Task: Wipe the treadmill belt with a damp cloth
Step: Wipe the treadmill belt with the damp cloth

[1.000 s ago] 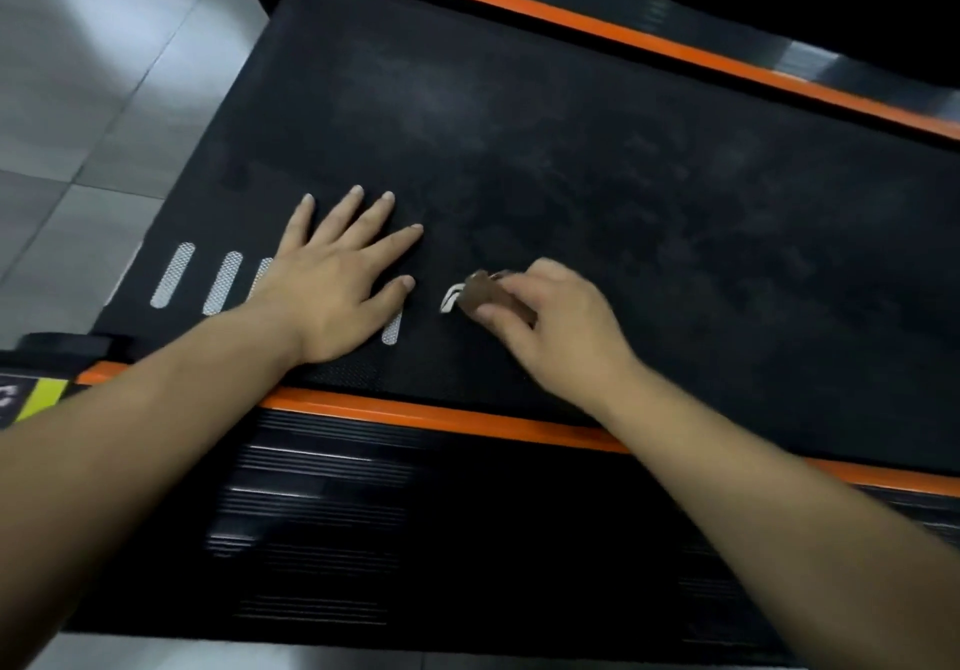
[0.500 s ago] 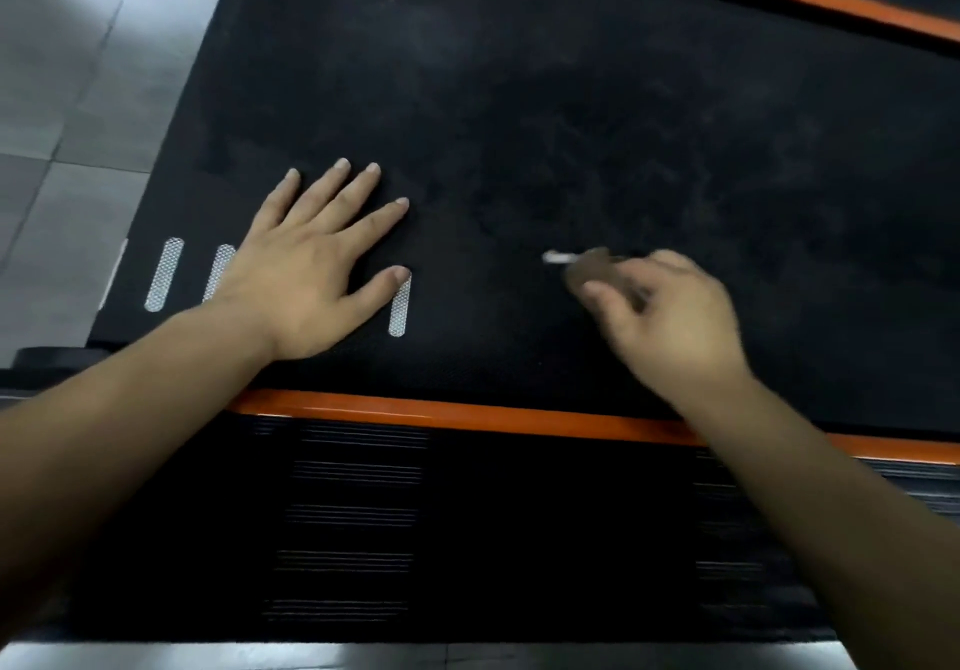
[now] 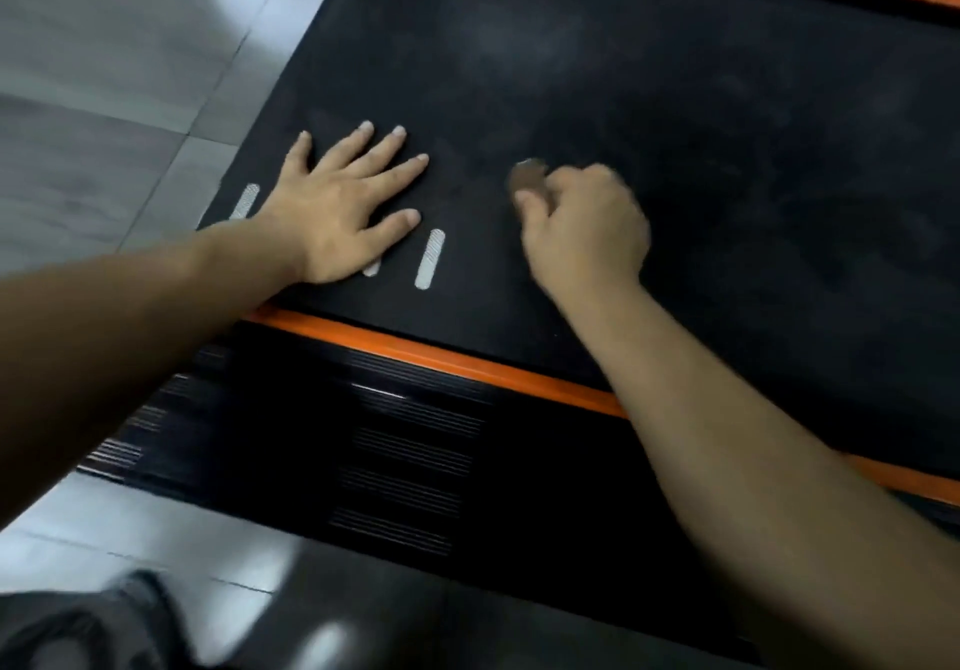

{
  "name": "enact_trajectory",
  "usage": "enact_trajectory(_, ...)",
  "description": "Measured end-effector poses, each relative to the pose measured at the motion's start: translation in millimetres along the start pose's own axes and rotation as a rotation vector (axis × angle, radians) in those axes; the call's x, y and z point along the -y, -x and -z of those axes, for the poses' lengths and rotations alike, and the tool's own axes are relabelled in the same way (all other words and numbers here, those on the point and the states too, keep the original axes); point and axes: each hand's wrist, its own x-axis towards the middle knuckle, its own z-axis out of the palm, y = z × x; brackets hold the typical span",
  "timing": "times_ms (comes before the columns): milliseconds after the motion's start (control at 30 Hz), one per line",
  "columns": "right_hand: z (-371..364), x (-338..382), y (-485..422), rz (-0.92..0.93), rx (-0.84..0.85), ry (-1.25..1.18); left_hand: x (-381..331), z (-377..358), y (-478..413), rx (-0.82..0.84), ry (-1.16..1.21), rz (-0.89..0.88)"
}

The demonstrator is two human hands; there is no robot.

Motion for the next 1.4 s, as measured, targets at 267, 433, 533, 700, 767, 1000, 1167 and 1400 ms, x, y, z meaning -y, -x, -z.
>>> enact_trajectory(267,-14,-5,-47,0.003,-0.037,0.098,100,17,-1,0.012,0.059,-0.163)
enact_trajectory(433,-36,68,6,0.164,0.056,-0.052,107,1,1,-0.086,0.229,-0.202)
enact_trajectory(533,-29,70,10,0.282,0.154,0.013,109,0,-1,-0.113,0.270,-0.206)
enact_trajectory(700,-20,34,-37,-0.113,-0.087,0.134,112,-7,-3,-0.165,0.367,-0.220)
enact_trajectory(767,-29,66,1,0.027,0.001,0.049,113,-10,-5,-0.182,0.382,-0.220)
enact_trajectory(1000,7,44,35,0.008,0.004,0.145,131,-5,-6,-0.094,0.428,-0.323)
enact_trajectory(1167,-24,100,60,-0.060,0.018,0.015,135,-12,-1,-0.168,0.701,-0.229)
enact_trajectory(1400,-29,89,-23,-0.083,-0.079,0.098,147,-30,-3,-0.067,1.028,-0.034)
